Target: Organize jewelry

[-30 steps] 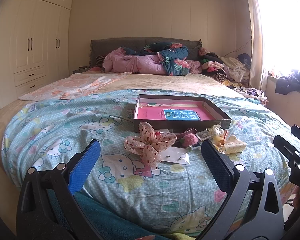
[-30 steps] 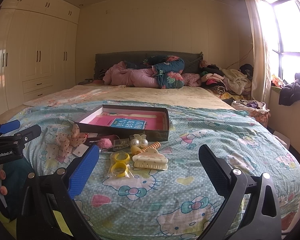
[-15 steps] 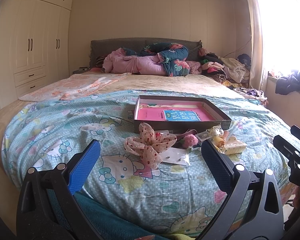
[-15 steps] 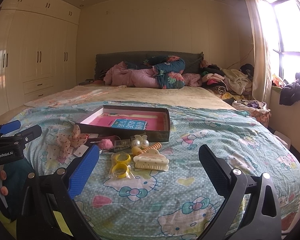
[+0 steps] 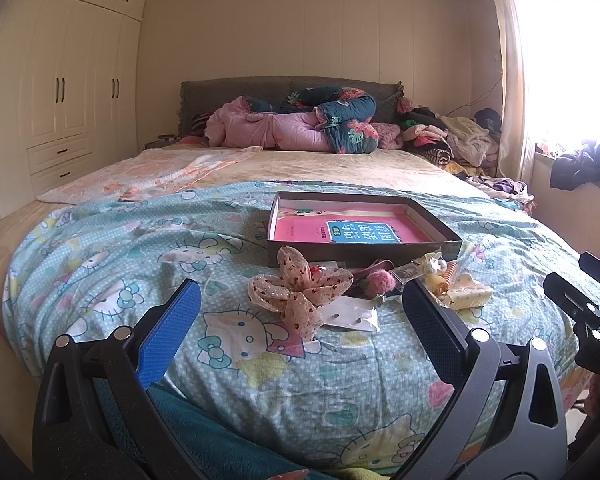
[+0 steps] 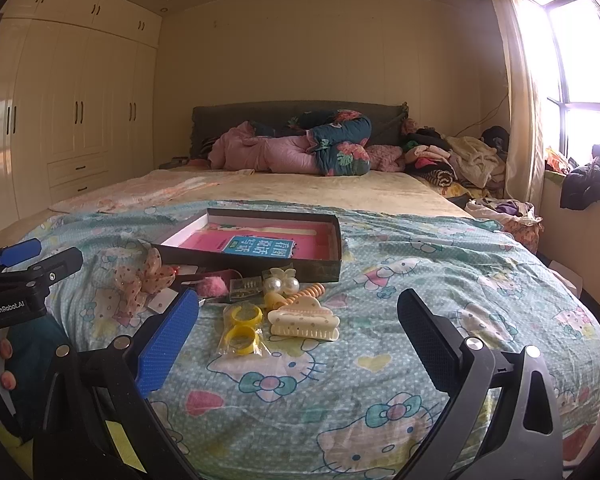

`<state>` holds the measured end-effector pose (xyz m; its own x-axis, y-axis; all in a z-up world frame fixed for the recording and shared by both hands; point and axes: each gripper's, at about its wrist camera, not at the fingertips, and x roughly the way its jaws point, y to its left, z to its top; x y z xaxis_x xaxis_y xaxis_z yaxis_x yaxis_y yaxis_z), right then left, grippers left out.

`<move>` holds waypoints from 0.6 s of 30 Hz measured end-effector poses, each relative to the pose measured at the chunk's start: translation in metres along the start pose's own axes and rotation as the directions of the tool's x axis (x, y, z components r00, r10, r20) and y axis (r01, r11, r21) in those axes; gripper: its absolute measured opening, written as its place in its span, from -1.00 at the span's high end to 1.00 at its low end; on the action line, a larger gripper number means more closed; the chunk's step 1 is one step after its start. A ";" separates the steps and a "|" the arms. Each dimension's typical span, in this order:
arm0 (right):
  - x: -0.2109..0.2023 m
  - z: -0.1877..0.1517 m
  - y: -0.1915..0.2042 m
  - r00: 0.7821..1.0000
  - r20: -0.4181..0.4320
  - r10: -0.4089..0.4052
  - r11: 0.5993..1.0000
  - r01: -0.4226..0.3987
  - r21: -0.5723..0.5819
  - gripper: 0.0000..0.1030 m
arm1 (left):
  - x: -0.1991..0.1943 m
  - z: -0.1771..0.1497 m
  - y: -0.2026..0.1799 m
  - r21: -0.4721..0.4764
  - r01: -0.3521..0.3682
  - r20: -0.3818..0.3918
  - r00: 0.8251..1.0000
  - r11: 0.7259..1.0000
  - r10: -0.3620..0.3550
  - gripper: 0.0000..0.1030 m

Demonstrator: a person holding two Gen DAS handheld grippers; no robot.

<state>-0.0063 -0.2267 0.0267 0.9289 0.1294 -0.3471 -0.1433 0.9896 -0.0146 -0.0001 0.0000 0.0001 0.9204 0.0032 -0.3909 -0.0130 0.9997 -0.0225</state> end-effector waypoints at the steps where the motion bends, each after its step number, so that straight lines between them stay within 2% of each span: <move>1: 0.000 0.000 0.000 1.000 0.000 0.000 1.000 0.000 0.000 -0.88 | 0.000 0.000 0.000 0.000 0.001 0.000 1.000 1.000 -0.001 -0.80; 18: -0.001 0.000 -0.001 1.000 -0.001 0.001 1.000 -0.001 0.000 -0.88 | 0.004 0.005 0.000 -0.001 0.007 -0.001 1.000 1.000 -0.007 -0.80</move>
<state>-0.0067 -0.2276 0.0269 0.9284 0.1306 -0.3479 -0.1445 0.9894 -0.0144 0.0058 0.0005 0.0032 0.9199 -0.0040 -0.3920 -0.0068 0.9996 -0.0260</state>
